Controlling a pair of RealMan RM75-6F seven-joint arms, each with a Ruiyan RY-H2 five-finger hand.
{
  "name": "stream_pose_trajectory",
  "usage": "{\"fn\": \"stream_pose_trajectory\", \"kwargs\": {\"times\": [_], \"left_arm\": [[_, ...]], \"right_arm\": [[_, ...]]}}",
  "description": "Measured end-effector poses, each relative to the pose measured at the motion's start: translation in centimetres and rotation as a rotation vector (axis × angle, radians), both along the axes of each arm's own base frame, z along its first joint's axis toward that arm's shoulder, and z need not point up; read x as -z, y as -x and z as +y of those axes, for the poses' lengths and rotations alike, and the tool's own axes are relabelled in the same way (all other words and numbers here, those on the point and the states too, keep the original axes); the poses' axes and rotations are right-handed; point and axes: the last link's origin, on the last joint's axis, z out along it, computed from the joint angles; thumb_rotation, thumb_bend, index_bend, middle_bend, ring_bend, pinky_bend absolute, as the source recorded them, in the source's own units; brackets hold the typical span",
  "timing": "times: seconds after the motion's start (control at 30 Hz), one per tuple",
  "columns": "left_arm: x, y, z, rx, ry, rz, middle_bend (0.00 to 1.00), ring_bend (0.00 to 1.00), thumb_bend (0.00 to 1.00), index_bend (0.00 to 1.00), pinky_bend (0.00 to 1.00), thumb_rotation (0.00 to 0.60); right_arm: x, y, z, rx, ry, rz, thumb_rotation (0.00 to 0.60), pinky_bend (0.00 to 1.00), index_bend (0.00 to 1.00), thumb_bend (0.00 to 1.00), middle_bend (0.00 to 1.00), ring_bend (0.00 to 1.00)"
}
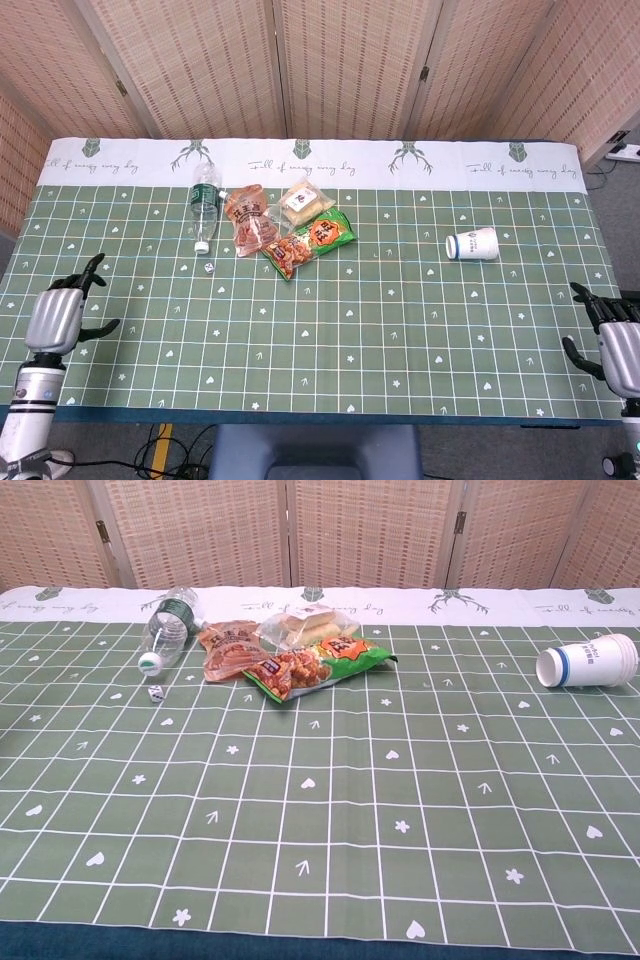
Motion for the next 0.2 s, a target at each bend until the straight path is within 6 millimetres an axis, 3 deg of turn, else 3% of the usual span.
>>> {"fn": "stream_pose_trajectory", "kwargs": {"times": [0.2], "left_arm": [[-1.0,1.8,-3.2,-0.058,-0.056,0.022,0.40,0.33,0.16,0.10,0.37,0.600]], "right_arm": [[0.3,-0.1,-0.1,-0.020,-0.011,-0.020,0.600,0.25,0.14,0.26,0.29,0.28]]}}
